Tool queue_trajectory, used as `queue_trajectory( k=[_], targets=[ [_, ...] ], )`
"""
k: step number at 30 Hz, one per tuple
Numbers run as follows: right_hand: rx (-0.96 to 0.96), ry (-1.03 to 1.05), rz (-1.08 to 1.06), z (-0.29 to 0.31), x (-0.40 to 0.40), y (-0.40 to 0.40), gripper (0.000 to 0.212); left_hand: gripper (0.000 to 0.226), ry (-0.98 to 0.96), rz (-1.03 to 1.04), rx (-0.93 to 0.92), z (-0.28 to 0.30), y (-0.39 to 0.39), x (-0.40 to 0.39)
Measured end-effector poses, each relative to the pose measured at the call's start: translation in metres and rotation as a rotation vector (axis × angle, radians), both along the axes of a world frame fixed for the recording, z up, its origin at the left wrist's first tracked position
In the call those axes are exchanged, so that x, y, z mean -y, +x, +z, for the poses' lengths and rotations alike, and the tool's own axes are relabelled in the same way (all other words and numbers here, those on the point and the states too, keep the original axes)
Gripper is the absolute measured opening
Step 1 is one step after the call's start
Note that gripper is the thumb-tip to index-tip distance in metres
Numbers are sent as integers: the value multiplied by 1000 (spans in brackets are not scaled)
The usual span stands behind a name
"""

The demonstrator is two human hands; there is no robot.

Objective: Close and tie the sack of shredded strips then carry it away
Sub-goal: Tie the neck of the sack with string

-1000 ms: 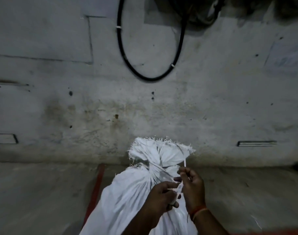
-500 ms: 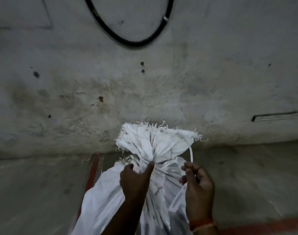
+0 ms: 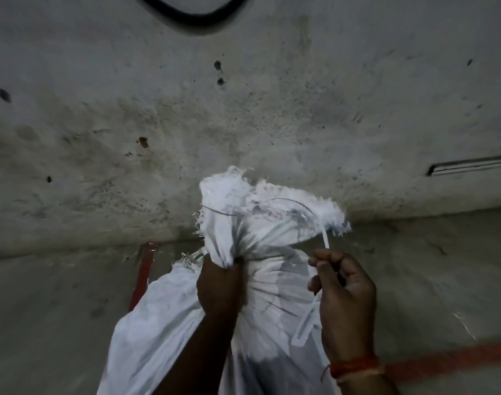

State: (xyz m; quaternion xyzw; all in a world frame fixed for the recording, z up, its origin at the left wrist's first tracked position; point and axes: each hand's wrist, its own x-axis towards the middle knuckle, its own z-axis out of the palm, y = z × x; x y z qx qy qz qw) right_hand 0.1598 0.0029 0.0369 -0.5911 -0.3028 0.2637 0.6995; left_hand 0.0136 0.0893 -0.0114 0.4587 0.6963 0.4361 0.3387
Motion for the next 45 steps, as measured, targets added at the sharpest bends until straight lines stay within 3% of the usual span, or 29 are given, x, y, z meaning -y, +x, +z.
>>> queue_trajectory(
  k=[2,6,9,11,15,18,21,23,28,33,37,41,44,45],
  targets=[
    [3,-10,-17,-1,2,0,24,71,49,-3,168,-12,-14,-2],
    [-11,-25,-95,1,4,-3,24,54,150,14,417,10,-31,8],
    [-11,-61,-155,-2,5,-5,22,72,172,20,562,10,-33,16],
    [-12,-111,-192,-8,4,-7,19,67,159,7,588,10,-33,20],
    [-32,-243,-288,-26,-1,-11,15,15,156,-87,651,10,-35,19],
    [-83,-324,-323,-44,-6,-13,6,21,138,-107,649,14,-39,11],
    [-63,-394,-284,-80,-17,-5,25,17,168,-156,730,17,-43,3],
    [-8,-430,-233,-74,-21,-13,25,18,173,-232,768,19,-45,2],
    [220,-481,-50,-40,-27,-40,34,18,215,-323,605,23,-53,-2],
    [424,-392,298,-39,-40,-50,51,23,230,-387,502,19,-61,-8],
    [537,-419,543,-48,-48,-47,58,39,225,-452,474,22,-62,-11],
    [480,-381,742,-59,-53,-45,75,38,243,-514,396,22,-60,-13],
    [379,-418,837,-63,-55,-43,70,15,275,-549,244,20,-58,-15],
    [359,-421,866,-63,-54,-44,67,16,283,-561,198,19,-57,-15]
  ],
)
